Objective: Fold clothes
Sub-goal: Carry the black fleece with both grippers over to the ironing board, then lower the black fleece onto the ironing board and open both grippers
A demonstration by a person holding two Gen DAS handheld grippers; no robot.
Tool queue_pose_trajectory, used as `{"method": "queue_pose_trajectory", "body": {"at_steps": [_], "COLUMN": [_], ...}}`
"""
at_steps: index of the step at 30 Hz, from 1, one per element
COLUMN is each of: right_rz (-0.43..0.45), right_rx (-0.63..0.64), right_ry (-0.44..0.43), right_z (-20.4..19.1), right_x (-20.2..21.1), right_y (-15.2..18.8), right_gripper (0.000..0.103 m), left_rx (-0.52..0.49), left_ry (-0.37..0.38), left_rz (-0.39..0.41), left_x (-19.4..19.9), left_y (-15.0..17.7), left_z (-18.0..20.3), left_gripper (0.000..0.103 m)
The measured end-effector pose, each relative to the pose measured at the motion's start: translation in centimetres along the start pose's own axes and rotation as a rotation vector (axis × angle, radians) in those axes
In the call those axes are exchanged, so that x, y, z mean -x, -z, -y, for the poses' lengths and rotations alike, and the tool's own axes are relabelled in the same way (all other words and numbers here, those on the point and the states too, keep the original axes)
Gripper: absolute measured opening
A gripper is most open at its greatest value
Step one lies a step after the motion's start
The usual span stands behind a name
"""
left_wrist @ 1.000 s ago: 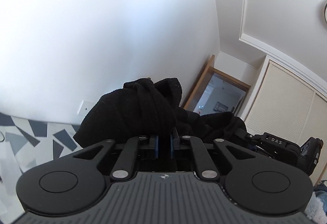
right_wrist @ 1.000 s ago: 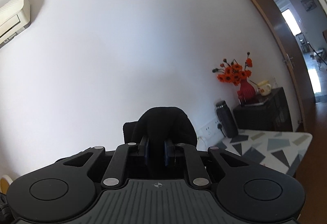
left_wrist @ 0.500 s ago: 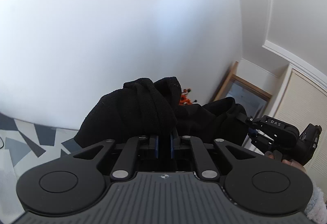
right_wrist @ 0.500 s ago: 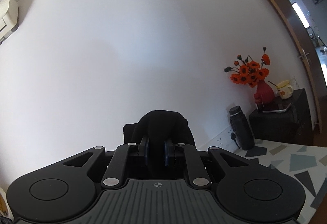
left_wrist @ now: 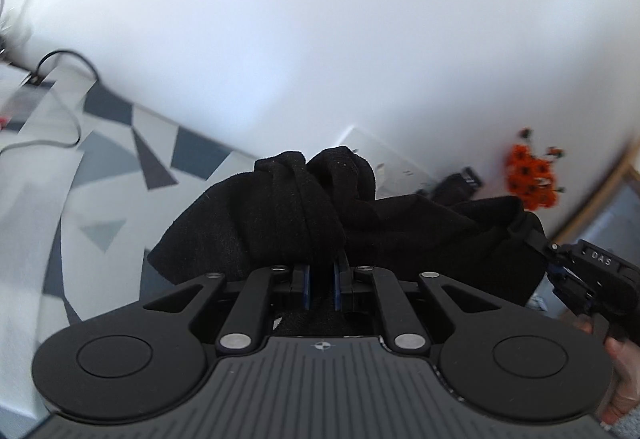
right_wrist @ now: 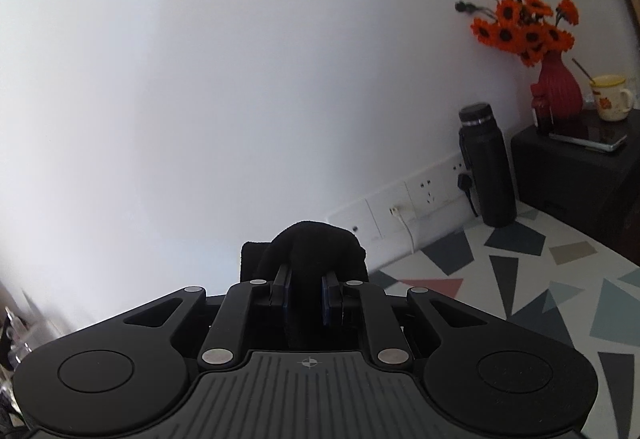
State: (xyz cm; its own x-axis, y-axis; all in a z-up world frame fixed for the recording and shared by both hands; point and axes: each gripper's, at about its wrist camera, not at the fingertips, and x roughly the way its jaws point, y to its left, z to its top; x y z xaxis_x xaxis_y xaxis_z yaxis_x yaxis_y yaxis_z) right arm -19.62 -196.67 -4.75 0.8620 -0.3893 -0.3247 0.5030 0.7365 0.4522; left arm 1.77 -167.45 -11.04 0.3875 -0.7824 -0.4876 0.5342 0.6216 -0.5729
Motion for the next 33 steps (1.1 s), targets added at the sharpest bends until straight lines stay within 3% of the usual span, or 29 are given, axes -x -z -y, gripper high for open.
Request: {"method": "queue_pose_trajectory", "body": {"at_steps": [2, 5, 9, 13, 17, 21, 24, 28, 30, 33], "right_rz": [-0.075, -0.143, -0.135, -0.060, -0.099, -0.195, -0.250, -0.233, -0.218, -0.247], "right_rx": [-0.014, 0.001, -0.046, -0.019, 0.020, 0.017, -0.010, 0.026, 0.064, 0.066], "right_ry": [-0.012, 0.000, 0.030, 0.058, 0.056, 0.035, -0.013, -0.117, -0.130, -0.090], "right_z": [3.2, 7.4, 12.7, 15.8, 17.5, 17.4, 16.1, 12.9, 11.3, 10.5], "right_x": [-2.0, -4.2, -4.4, -3.9, -5.2, -7.3, -8.8, -9.4, -10.2, -13.3], "right_y": [-0.3, -1.1, -3.0, -5.1, -5.4, -3.6, -2.3, -2.3, -2.3, -0.8], "right_gripper": [0.013, 0.012, 0.012, 0.012, 0.012, 0.012, 0.012, 0.012, 0.012, 0.012], "left_rx": [0.056, 0.088, 0.074, 0.129, 0.172, 0.190, 0.189, 0.104, 0.093, 0.073], "left_ry": [-0.054, -0.061, -0.007, 0.060, 0.015, -0.108, -0.178, -0.270, -0.298, -0.344], "left_rz": [-0.048, -0.091, -0.123, -0.159, -0.147, -0.064, 0.047, 0.171, 0.172, 0.106], "left_x": [-1.8, -3.6, -6.0, -9.0, -9.6, -8.3, -6.5, -5.2, -5.9, -8.6], "left_y": [1.5, 3.4, 5.6, 7.4, 9.0, 7.8, 5.4, 2.4, 1.3, 0.6], "left_z": [1.7, 4.6, 8.0, 9.2, 9.6, 7.9, 6.4, 4.7, 3.4, 0.5], "left_gripper": [0.011, 0.011, 0.011, 0.011, 0.011, 0.011, 0.011, 0.011, 0.011, 0.012]}}
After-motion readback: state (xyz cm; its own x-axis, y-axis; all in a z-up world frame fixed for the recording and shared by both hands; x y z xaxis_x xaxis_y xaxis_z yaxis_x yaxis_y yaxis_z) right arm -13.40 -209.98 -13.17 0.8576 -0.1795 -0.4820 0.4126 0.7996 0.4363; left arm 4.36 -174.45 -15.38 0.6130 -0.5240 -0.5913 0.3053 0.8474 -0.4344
